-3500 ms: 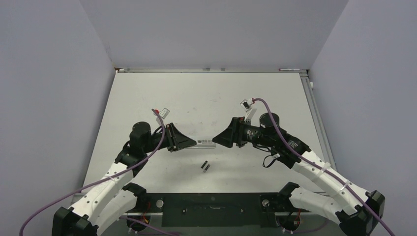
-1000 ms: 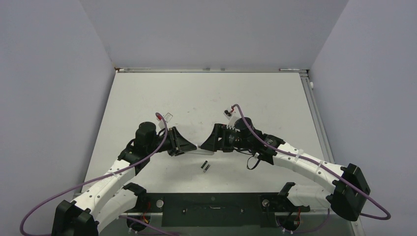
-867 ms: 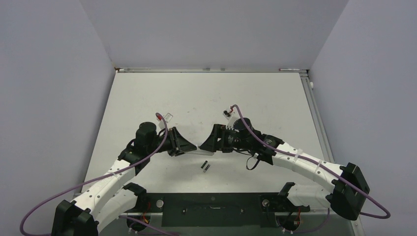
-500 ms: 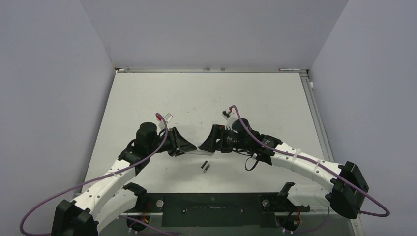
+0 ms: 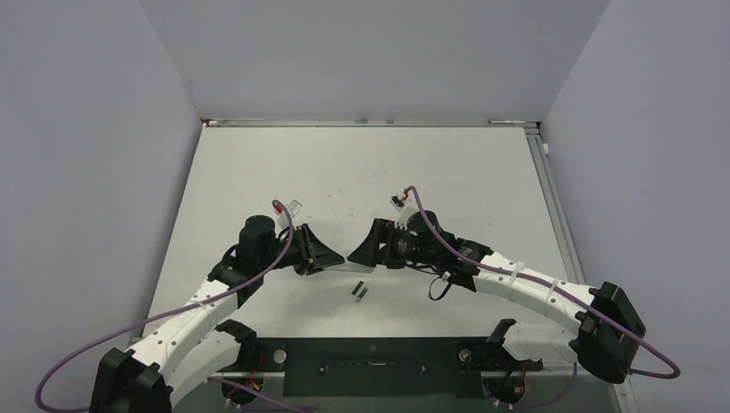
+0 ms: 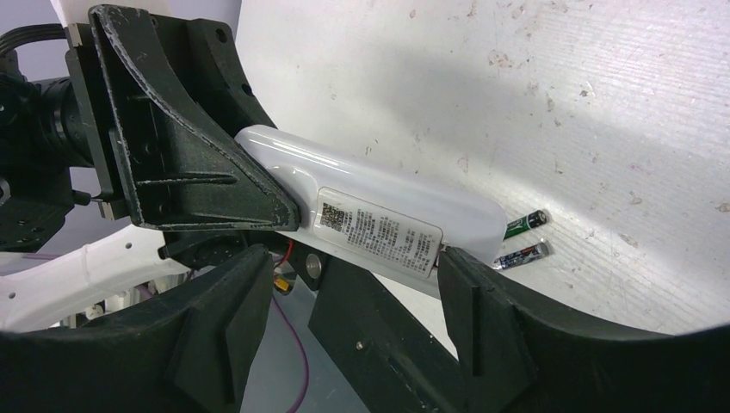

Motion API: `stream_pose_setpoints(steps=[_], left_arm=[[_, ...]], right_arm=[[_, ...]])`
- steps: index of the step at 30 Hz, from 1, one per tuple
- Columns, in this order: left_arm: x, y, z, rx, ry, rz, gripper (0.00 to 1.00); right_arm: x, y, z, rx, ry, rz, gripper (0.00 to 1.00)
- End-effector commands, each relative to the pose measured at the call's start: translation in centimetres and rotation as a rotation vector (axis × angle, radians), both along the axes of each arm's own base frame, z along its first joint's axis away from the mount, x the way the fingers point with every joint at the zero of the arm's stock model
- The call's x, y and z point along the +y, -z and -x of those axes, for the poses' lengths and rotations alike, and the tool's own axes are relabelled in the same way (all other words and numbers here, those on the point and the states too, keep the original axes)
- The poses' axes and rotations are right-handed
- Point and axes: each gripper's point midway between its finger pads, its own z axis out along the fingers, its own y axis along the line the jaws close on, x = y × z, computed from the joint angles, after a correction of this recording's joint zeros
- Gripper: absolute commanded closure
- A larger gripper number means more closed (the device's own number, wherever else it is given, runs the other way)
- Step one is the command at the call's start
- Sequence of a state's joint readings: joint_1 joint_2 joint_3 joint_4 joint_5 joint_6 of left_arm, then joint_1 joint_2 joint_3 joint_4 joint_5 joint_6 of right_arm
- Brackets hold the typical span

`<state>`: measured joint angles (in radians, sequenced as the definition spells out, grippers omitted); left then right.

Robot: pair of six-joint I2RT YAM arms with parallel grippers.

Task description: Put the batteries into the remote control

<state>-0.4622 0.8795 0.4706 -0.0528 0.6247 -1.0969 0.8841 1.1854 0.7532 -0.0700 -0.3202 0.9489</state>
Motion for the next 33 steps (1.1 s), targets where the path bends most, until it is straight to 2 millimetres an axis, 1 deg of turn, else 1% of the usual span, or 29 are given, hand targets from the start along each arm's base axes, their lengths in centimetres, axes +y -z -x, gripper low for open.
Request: stream_pose_setpoints(steps=[1,9,17,18,22,33], left_arm=[[-1.4,-5.5,0.0,-0.150,0.069,0.151,1.00],[-1.2,-4.3,-0.3,-0.132,0.056,0.094,1.00],[-1.0,-3.5,-0.6,-0.129,0.048,0.045,1.00],[-0.9,-3.0,-0.5,-0.108,0.048,0.027,1.00],[-0.8,-2.3,-0.5,-0.095,0.047,-0.002,1.00],[-0.7,-1.1,-0.6,-0.076,0.047,-0.040,1.00]], right_arm=[[1.6,-2.2,1.5,0.004,-0.076,-0.130,0.32],[1.7,-3.6,1.6,-0.015,-0.086,-0.190,0.32],[1.7,-4.0,1.6,-0.024,-0.088,-0.199,0.32],[1.7,-4.1,1.6,-0.028,-0.087,-0.200,0.32],[1.7,-4.3,1.4,-0.034,-0.084,-0.195,0.32],[1.6,-4.7,1.3,-0.047,-0.080,-0.193,0.32]])
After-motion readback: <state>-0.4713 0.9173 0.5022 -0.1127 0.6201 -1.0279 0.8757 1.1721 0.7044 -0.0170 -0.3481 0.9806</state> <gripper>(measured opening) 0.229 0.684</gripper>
